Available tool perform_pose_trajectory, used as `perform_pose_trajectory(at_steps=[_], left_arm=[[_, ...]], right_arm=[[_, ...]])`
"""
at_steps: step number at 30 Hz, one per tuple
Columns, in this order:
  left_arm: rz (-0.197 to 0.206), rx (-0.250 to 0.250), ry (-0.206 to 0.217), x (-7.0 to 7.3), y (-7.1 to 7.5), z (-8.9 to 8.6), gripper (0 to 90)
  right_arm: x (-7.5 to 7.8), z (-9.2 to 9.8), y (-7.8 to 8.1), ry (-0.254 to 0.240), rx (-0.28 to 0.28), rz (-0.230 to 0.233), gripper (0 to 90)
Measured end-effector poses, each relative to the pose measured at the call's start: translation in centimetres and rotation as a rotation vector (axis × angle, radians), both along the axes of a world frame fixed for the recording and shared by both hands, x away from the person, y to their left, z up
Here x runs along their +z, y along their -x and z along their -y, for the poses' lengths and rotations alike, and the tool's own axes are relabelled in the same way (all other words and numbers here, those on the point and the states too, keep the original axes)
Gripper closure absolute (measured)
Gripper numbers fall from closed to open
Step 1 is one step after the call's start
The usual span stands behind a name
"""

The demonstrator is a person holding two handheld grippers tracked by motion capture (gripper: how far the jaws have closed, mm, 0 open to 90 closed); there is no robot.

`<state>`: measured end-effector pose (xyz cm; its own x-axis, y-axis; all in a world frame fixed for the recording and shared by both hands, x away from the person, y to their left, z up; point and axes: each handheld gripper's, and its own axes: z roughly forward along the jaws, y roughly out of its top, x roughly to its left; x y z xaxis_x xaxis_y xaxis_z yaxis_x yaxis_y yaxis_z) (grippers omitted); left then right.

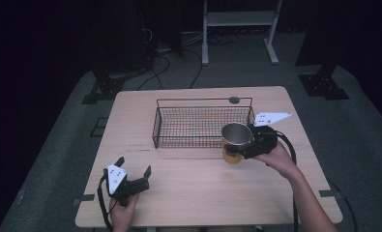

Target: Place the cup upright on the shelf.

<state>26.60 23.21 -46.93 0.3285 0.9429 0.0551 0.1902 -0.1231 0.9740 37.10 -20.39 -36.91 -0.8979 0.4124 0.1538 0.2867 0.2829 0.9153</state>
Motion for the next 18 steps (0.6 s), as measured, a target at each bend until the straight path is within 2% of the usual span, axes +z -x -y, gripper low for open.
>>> perform_pose_trajectory(at_steps=[18], left_arm=[[0.000, -0.003, 0.002, 0.0, 0.0, 0.0, 0.0]], right_arm=[[2.3, -1.0, -3.5, 0.018, -0.022, -0.001, 11.8]])
